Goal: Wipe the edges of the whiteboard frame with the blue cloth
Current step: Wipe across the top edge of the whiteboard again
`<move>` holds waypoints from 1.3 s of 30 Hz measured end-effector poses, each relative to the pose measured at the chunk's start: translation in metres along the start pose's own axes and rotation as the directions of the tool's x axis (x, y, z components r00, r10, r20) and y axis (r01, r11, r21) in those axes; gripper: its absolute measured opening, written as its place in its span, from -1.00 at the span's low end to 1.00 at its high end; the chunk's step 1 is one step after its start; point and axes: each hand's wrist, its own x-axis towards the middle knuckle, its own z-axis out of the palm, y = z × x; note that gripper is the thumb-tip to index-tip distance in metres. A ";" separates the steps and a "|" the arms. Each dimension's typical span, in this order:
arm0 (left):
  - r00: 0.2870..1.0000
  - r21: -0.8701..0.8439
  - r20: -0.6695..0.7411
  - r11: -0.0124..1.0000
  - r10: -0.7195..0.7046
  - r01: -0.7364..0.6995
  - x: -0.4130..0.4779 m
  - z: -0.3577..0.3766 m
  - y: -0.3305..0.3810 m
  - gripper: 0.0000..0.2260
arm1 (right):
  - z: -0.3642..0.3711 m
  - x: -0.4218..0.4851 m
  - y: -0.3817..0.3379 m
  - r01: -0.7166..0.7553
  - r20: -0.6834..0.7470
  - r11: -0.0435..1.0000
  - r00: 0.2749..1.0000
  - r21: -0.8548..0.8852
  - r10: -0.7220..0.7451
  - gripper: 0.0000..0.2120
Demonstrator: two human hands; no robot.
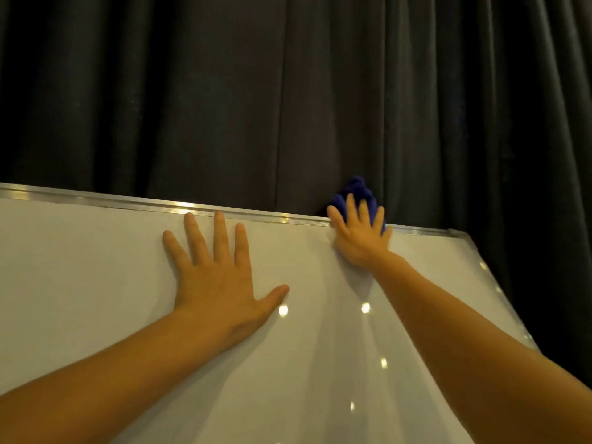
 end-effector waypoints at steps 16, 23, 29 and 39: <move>0.994 -0.015 0.059 0.995 -0.094 0.095 0.019 0.020 0.242 0.08 | -0.027 0.073 0.222 0.135 0.005 0.988 0.991 -0.073 -0.135 -0.32; 0.975 0.051 0.085 0.978 -0.205 0.201 0.036 0.026 0.307 0.06 | -0.007 0.048 0.191 0.721 -0.018 0.690 0.690 -0.063 -0.723 -0.46; 0.996 -0.004 0.092 1.000 -0.001 0.001 0.028 0.035 0.299 -0.02 | -0.035 0.098 0.292 0.321 -0.011 0.942 0.946 -0.101 -0.324 -0.37; 0.996 0.049 0.092 0.999 0.013 -0.018 0.030 0.044 0.327 0.00 | -0.023 0.087 0.290 0.507 -0.008 0.846 0.857 -0.166 -0.516 -0.32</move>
